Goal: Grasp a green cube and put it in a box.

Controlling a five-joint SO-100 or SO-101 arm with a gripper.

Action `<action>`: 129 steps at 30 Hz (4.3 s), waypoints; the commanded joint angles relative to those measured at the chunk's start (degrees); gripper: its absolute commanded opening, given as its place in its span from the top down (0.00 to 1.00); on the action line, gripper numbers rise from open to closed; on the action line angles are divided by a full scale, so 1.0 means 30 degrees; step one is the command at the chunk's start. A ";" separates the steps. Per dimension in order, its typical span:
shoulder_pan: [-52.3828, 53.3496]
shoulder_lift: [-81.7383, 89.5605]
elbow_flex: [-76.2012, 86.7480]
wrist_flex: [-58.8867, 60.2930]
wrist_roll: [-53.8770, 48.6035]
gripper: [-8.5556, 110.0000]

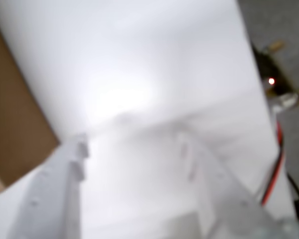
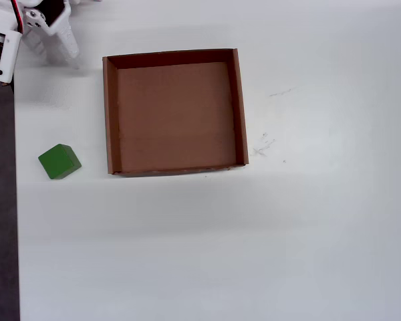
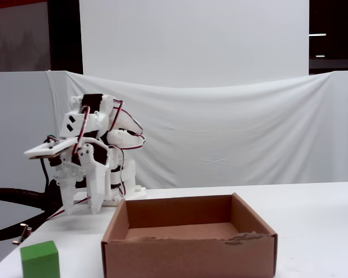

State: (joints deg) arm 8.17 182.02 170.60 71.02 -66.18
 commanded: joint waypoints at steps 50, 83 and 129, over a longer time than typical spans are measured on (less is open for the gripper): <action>-0.0117 -1.8633 -1.2715 -0.8613 -0.2080 0.71; -0.1904 -2.9414 -2.0098 -1.2041 -1.5059 0.70; -0.3516 -3.2637 -2.1914 -1.1865 -1.6143 0.80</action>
State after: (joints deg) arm -1.76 82.88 108.37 35.16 -113.03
